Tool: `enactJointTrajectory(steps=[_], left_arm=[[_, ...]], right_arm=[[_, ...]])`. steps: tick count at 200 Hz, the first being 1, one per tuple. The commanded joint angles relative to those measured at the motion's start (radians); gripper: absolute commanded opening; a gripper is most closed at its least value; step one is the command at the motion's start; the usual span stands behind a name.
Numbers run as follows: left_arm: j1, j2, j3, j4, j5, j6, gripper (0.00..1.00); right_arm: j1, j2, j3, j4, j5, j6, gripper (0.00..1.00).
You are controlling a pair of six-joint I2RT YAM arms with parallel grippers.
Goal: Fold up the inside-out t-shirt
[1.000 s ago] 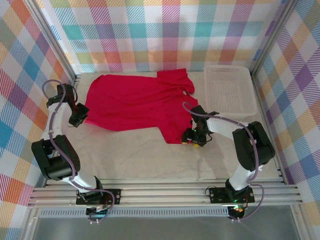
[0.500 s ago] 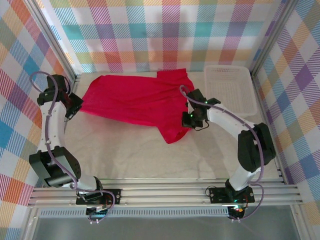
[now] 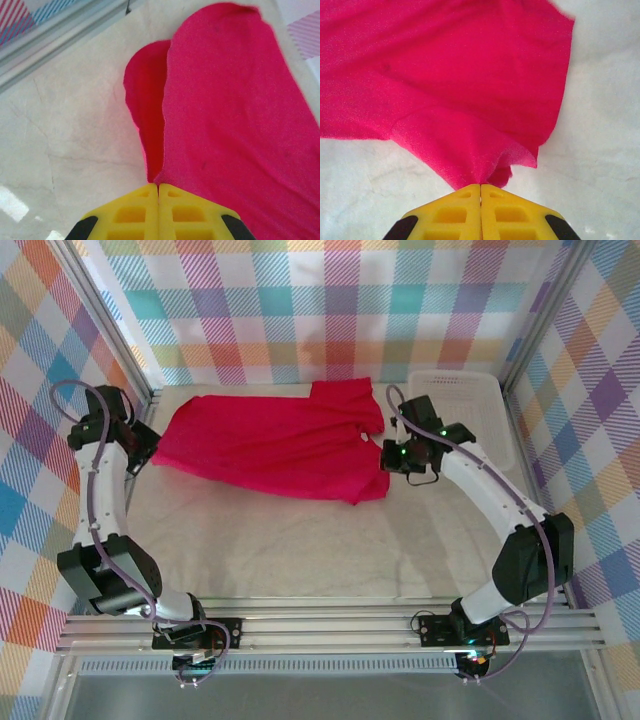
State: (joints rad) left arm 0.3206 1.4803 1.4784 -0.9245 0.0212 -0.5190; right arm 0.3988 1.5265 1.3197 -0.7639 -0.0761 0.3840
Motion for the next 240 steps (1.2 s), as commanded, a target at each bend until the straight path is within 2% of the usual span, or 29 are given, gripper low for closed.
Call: enactJointTrajectory(steps=[1,40,90,93,100,104,128,142,162,220,240], left_arm=[[0.011,-0.027,-0.075,0.027,0.013,0.010,0.00],[0.012,-0.038,-0.162,0.049,-0.009,0.019,0.00],[0.012,-0.035,-0.162,0.041,-0.023,0.030,0.00],[0.012,-0.035,-0.163,0.041,-0.024,0.030,0.00],[0.012,-0.035,-0.166,0.044,-0.020,0.031,0.00],[0.012,-0.035,-0.168,0.045,-0.018,0.029,0.00],[0.012,-0.032,-0.174,0.050,-0.001,0.023,0.00],[0.012,-0.035,-0.176,0.052,0.002,0.022,0.00],[0.012,-0.042,-0.182,0.055,-0.002,0.024,0.00],[0.011,-0.040,-0.199,0.066,0.012,0.019,0.00],[0.011,-0.039,-0.196,0.062,0.009,0.020,0.00]], right_arm=[[0.005,-0.003,-0.108,0.008,-0.094,0.046,0.00],[0.018,-0.059,-0.376,0.142,-0.171,0.168,0.00],[0.044,-0.121,-0.545,0.180,-0.172,0.225,0.00],[0.044,-0.126,-0.547,0.179,-0.167,0.222,0.09],[0.044,-0.135,-0.543,0.172,-0.151,0.210,0.37],[0.044,-0.138,-0.538,0.164,-0.138,0.203,0.46],[0.043,-0.112,-0.492,0.148,-0.074,0.144,0.59],[0.043,-0.069,-0.481,0.162,-0.087,0.126,0.58],[0.047,-0.014,-0.477,0.208,-0.147,0.131,0.50],[0.086,0.091,-0.438,0.278,-0.154,0.132,0.50],[0.095,0.138,-0.414,0.295,-0.175,0.137,0.43]])
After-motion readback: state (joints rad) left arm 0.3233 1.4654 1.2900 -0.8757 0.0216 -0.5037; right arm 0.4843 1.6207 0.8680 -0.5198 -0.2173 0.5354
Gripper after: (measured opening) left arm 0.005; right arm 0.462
